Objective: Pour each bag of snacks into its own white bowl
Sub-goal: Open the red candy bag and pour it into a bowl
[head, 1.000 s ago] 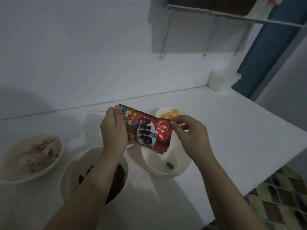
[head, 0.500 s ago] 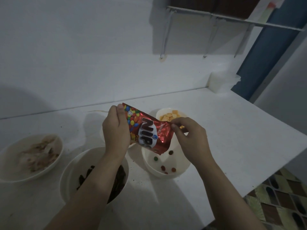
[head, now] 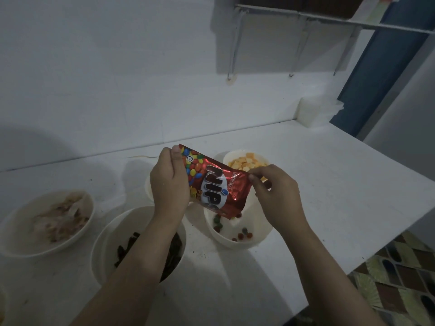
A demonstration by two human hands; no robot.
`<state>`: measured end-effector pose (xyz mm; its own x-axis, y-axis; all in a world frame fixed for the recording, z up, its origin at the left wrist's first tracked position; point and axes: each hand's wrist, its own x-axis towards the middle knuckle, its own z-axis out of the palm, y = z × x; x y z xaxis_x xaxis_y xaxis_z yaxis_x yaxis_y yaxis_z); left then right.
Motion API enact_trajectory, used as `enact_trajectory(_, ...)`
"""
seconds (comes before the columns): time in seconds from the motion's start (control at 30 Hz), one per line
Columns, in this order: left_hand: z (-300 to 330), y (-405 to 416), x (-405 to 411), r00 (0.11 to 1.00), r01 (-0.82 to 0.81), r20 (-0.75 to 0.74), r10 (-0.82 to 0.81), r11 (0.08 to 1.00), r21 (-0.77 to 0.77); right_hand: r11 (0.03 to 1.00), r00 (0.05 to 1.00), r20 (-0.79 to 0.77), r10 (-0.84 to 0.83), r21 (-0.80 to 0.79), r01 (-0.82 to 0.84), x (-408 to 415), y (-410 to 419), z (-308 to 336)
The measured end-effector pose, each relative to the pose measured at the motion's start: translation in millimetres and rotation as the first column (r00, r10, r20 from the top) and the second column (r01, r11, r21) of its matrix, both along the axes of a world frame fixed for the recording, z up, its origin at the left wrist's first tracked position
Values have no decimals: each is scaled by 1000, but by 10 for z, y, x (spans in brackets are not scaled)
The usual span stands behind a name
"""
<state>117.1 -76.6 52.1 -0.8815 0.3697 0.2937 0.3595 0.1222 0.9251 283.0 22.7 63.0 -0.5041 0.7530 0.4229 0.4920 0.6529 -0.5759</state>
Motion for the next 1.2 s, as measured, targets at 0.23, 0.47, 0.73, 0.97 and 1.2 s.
enact_trajectory(0.23,42,-13,31,1000,4,-6,-4,1000,1,1000,1000,-15,3,8,-3,12,-6,-4)
enact_trajectory(0.47,36,-5,27,1000,8,-24,-8,1000,-12,1000,1000,-19,0,-2,0,37,-5,-6)
enact_trajectory(0.73,44,-17,49,999,23,-29,-23,1000,-14,1000,1000,-3,-20,-15,20,27,-9,-54)
enact_trajectory(0.97,37,1,55,999,38,-24,-39,999,-11,999,998,-45,-38,-3,38,38,-15,-87)
enact_trajectory(1.2,27,5,59,999,30,-21,-30,999,-26,999,998,-39,-40,-22,39,45,-34,-91)
